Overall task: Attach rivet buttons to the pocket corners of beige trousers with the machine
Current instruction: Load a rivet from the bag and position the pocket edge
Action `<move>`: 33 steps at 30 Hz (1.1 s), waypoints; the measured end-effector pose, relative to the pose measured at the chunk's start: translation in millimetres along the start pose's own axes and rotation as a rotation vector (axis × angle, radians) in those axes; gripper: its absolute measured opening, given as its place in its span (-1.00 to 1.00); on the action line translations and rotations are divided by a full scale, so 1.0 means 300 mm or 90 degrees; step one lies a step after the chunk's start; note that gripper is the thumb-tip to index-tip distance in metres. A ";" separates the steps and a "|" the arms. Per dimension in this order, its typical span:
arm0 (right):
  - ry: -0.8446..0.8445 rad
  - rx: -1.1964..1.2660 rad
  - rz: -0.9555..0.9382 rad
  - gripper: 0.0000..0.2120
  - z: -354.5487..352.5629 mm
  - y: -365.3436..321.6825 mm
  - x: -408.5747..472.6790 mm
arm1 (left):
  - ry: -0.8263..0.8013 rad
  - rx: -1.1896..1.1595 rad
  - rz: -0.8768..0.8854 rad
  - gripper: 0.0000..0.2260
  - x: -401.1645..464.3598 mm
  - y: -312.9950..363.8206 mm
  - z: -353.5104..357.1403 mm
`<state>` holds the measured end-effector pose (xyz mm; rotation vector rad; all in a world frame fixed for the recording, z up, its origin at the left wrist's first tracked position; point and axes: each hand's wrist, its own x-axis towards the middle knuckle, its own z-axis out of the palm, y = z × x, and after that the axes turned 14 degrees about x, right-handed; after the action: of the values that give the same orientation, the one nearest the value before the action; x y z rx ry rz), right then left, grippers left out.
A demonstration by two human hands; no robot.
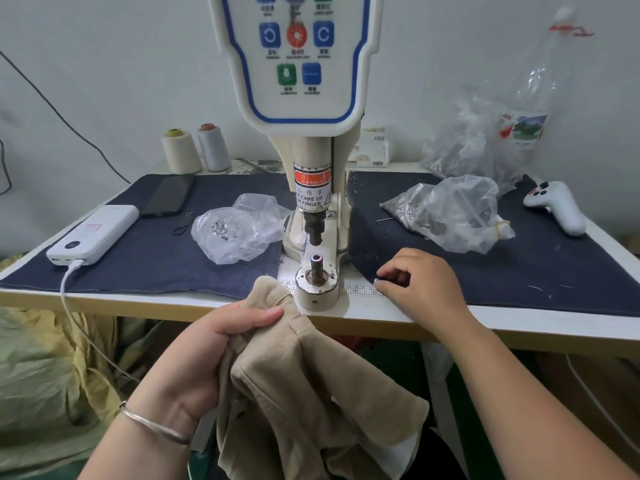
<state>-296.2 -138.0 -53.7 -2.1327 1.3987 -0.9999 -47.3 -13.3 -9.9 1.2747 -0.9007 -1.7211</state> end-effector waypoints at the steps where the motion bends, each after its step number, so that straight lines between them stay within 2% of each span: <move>1: 0.002 -0.010 -0.007 -0.95 0.004 0.003 0.000 | 0.004 0.000 -0.001 -0.81 -0.001 0.001 0.001; 9: 0.006 -0.039 -0.027 -0.95 0.019 0.013 0.008 | 0.016 0.008 -0.010 -0.76 -0.002 0.002 -0.002; 15: 0.011 -0.014 -0.016 -0.92 0.014 0.000 0.004 | 0.011 0.004 -0.014 -0.81 -0.007 -0.003 -0.009; 17: 0.051 0.051 -0.011 -0.90 0.007 -0.023 -0.004 | 0.011 0.000 -0.011 -0.81 -0.009 -0.004 -0.013; 20: 0.125 0.247 -0.030 -0.93 0.002 -0.108 -0.012 | 0.017 -0.003 -0.007 -0.82 -0.009 -0.005 -0.017; 24: 0.082 0.382 -0.066 -0.98 0.022 -0.225 0.004 | 0.014 -0.001 0.002 -0.80 -0.014 0.000 -0.016; 28: 0.026 0.338 -0.079 -0.98 0.049 -0.256 0.029 | 0.012 -0.014 0.005 -0.80 -0.028 0.004 -0.025; 33: 0.014 0.262 -0.069 -0.97 0.072 -0.251 0.047 | 0.013 -0.024 -0.005 -0.78 -0.034 0.006 -0.038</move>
<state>-230.0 -120.4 -13.3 -1.9067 0.9885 -1.2327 -34.2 -6.0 -7.0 1.2711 -0.8486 -1.7204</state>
